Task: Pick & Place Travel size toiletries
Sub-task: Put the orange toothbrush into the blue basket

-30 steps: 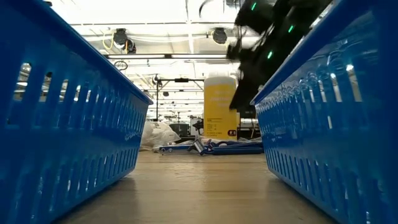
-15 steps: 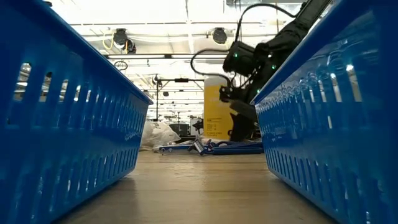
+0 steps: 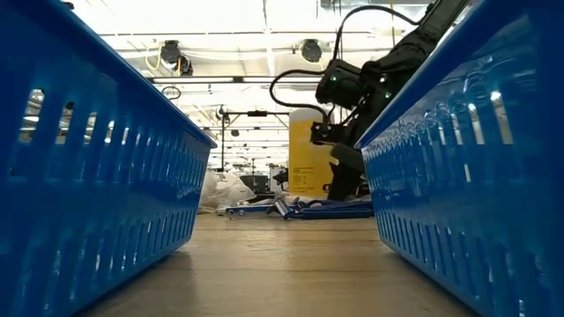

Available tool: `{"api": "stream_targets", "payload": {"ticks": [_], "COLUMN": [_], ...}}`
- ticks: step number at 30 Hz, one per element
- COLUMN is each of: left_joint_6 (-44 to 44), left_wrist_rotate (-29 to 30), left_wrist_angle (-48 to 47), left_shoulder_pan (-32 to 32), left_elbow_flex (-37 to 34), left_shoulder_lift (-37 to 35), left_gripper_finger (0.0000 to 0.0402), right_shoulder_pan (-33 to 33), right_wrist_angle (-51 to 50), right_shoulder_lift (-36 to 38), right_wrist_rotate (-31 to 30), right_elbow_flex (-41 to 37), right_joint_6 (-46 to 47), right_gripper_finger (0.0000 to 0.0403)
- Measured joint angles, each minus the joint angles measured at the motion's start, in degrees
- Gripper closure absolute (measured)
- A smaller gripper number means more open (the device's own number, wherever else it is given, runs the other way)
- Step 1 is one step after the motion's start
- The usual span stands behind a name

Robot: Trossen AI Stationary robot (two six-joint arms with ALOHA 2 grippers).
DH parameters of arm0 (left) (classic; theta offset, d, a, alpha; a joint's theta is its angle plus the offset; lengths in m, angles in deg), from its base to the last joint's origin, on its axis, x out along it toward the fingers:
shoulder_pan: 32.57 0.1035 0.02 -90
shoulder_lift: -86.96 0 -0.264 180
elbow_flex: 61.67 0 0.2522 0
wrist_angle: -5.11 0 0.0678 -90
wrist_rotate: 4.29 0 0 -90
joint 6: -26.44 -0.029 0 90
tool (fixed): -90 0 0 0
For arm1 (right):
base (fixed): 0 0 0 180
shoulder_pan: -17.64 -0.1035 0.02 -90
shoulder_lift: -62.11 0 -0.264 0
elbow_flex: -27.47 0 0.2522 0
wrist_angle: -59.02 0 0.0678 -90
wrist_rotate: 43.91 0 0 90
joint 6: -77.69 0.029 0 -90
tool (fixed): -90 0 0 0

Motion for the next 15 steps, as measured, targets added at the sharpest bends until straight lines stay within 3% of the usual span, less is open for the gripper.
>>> {"api": "stream_targets", "payload": {"ticks": [5,15], "left_joint_6": [0.02,0.00], "left_wrist_rotate": [0.01,-0.01], "left_wrist_angle": [-0.01,0.09], "left_shoulder_pan": [0.00,0.00], "left_elbow_flex": [0.00,0.00], "left_shoulder_lift": [0.00,0.00], "left_gripper_finger": [0.0162,0.0163], "right_shoulder_pan": [-1.82,-12.93], "right_wrist_angle": [-0.06,-2.71], "right_shoulder_lift": [5.62,20.28], "right_wrist_rotate": [-5.13,1.22], "right_elbow_flex": [-0.12,-0.04], "right_joint_6": [-1.03,17.60], "right_gripper_finger": [0.0369,0.0369]}}
